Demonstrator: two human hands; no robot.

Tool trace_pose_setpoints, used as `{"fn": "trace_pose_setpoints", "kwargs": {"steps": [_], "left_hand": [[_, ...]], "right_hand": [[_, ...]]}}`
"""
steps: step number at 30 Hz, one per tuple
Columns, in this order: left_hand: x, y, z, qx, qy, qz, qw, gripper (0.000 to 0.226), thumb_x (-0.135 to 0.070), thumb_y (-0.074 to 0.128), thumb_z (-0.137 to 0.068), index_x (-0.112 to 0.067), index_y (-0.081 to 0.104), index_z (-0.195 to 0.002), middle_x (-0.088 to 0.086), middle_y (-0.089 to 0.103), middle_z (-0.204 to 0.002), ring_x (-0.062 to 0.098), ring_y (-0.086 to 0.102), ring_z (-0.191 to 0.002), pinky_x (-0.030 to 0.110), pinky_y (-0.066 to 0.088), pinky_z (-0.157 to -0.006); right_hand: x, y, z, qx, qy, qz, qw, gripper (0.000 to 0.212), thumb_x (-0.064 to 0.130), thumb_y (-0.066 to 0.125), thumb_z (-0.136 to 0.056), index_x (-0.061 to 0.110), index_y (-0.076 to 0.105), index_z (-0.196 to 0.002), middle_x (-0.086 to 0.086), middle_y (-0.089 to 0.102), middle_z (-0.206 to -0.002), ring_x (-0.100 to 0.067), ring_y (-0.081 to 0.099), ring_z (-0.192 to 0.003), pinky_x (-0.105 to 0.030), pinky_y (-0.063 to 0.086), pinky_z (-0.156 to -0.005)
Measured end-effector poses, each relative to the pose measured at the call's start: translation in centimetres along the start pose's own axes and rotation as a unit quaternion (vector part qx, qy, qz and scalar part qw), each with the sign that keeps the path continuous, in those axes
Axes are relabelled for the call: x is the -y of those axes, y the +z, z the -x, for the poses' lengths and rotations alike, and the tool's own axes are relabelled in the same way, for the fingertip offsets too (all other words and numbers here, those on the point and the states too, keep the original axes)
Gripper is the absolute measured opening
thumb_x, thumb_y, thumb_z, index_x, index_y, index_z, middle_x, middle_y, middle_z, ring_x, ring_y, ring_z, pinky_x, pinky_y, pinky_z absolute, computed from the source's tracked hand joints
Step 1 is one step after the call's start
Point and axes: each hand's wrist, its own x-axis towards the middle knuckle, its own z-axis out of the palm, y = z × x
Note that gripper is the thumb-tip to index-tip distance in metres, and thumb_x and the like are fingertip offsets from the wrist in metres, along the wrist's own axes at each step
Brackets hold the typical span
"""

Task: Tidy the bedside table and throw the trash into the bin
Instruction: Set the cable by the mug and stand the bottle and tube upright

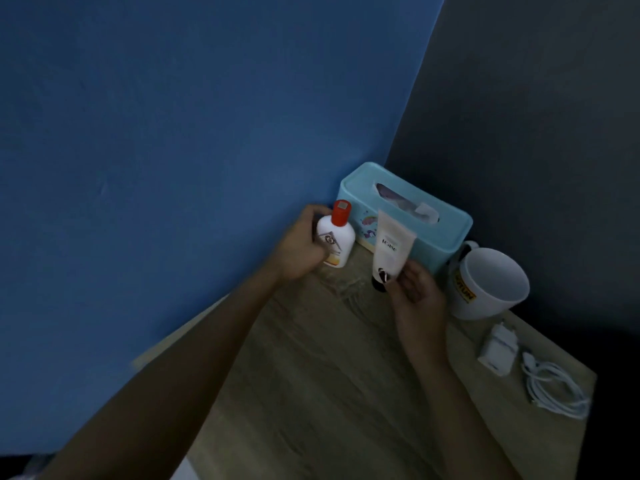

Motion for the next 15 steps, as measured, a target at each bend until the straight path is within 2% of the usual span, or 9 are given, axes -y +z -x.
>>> {"fn": "trace_pose_setpoints", "kwargs": {"steps": [1, 3, 5, 7, 11, 13, 15], "left_hand": [[0.5, 0.2, 0.6, -0.015, 0.007, 0.019, 1.000, 0.060, 0.000, 0.063, -0.073, -0.024, 0.045, -0.124, 0.004, 0.055, -0.125, 0.017, 0.057, -0.114, 0.041, 0.046, -0.103], [1.4, 0.7, 2.3, -0.048, 0.017, -0.005, 0.999, 0.072, -0.015, 0.072, -0.075, -0.023, 0.037, -0.137, 0.004, 0.040, -0.139, 0.012, 0.047, -0.123, 0.035, 0.038, -0.110], [1.9, 1.5, 3.5, -0.091, 0.030, -0.094, 0.991, 0.086, -0.039, 0.075, -0.072, -0.023, 0.030, -0.144, 0.001, 0.034, -0.142, 0.013, 0.041, -0.128, 0.036, 0.034, -0.109], [2.0, 2.5, 4.1, -0.146, 0.038, -0.158, 0.976, 0.090, -0.051, 0.073, -0.069, -0.023, 0.029, -0.143, 0.001, 0.036, -0.139, 0.017, 0.040, -0.128, 0.041, 0.033, -0.105], [1.6, 4.0, 3.8, -0.211, 0.044, -0.150, 0.965, 0.081, -0.045, 0.076, -0.070, -0.016, 0.039, -0.136, 0.005, 0.044, -0.130, 0.020, 0.046, -0.120, 0.037, 0.042, -0.098], [1.6, 4.5, 3.5, -0.227, 0.040, -0.144, 0.962, 0.076, -0.041, 0.076, -0.072, -0.013, 0.041, -0.134, 0.007, 0.047, -0.128, 0.020, 0.046, -0.119, 0.033, 0.043, -0.097], [1.9, 4.8, 3.2, -0.235, 0.038, -0.141, 0.961, 0.070, -0.038, 0.075, -0.075, -0.011, 0.045, -0.132, 0.008, 0.051, -0.125, 0.020, 0.048, -0.117, 0.030, 0.043, -0.095]], "right_hand": [[-0.2, 0.0, 0.2, -0.003, -0.011, 0.007, 1.000, 0.036, 0.011, 0.061, -0.091, 0.024, 0.057, -0.124, 0.014, 0.061, -0.117, 0.014, 0.056, -0.103, 0.002, 0.043, -0.077], [-0.4, 0.0, 0.7, -0.012, -0.023, 0.009, 1.000, 0.035, 0.010, 0.059, -0.092, 0.025, 0.055, -0.123, 0.013, 0.061, -0.117, 0.017, 0.056, -0.102, 0.001, 0.043, -0.079], [-0.6, 0.0, 1.0, -0.014, -0.027, 0.017, 0.999, 0.036, 0.013, 0.060, -0.091, 0.025, 0.055, -0.124, 0.008, 0.062, -0.122, 0.006, 0.058, -0.109, -0.003, 0.045, -0.084], [-0.9, 0.1, 1.2, -0.019, -0.028, 0.044, 0.998, 0.039, 0.018, 0.065, -0.088, 0.025, 0.056, -0.125, 0.005, 0.064, -0.123, -0.003, 0.059, -0.113, -0.012, 0.048, -0.089], [-1.3, 0.8, 1.6, -0.086, -0.042, 0.106, 0.990, 0.044, 0.034, 0.070, -0.078, 0.021, 0.061, -0.120, 0.004, 0.067, -0.115, -0.010, 0.062, -0.107, -0.035, 0.053, -0.091], [-1.1, 1.2, 1.6, -0.100, -0.037, 0.103, 0.989, 0.039, 0.028, 0.071, -0.082, 0.019, 0.062, -0.118, 0.005, 0.067, -0.112, -0.009, 0.062, -0.105, -0.036, 0.054, -0.091], [-0.7, 1.5, 1.1, -0.100, -0.038, 0.099, 0.989, 0.033, 0.021, 0.070, -0.084, 0.018, 0.063, -0.116, 0.009, 0.065, -0.106, -0.007, 0.062, -0.100, -0.027, 0.053, -0.087]]}}
